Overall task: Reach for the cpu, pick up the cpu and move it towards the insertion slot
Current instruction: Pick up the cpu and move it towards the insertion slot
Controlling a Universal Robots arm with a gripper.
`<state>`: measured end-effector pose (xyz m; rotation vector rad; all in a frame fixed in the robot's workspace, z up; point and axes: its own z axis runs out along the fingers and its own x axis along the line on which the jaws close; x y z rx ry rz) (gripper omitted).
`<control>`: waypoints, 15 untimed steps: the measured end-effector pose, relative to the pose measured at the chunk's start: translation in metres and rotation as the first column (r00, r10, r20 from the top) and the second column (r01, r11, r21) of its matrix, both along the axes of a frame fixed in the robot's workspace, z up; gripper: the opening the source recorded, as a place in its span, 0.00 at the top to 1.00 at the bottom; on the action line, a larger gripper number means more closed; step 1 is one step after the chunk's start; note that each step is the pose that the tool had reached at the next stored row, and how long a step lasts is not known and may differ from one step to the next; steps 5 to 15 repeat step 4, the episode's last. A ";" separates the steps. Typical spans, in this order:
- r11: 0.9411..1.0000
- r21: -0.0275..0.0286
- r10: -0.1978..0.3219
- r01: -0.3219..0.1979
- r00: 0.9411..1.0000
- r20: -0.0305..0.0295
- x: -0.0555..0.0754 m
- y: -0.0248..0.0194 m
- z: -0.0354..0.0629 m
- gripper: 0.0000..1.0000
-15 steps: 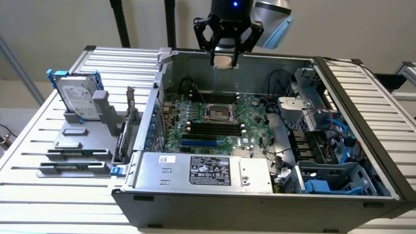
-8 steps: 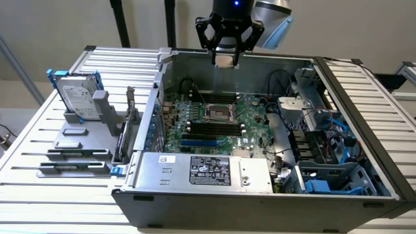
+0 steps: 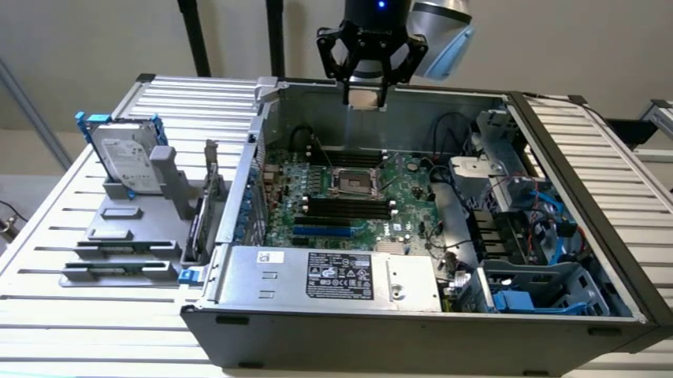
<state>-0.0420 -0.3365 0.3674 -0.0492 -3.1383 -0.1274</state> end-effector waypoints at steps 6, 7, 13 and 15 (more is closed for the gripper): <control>1.000 0.000 0.000 0.000 1.000 0.000 0.000 0.0000 0.0000 0.45; 1.000 0.000 0.000 0.000 1.000 0.000 0.000 0.0000 0.0000 0.45; 1.000 0.000 0.000 0.000 1.000 0.000 0.000 0.0000 0.0000 0.45; 1.000 0.000 0.000 0.000 1.000 0.000 0.000 0.0000 0.0000 0.45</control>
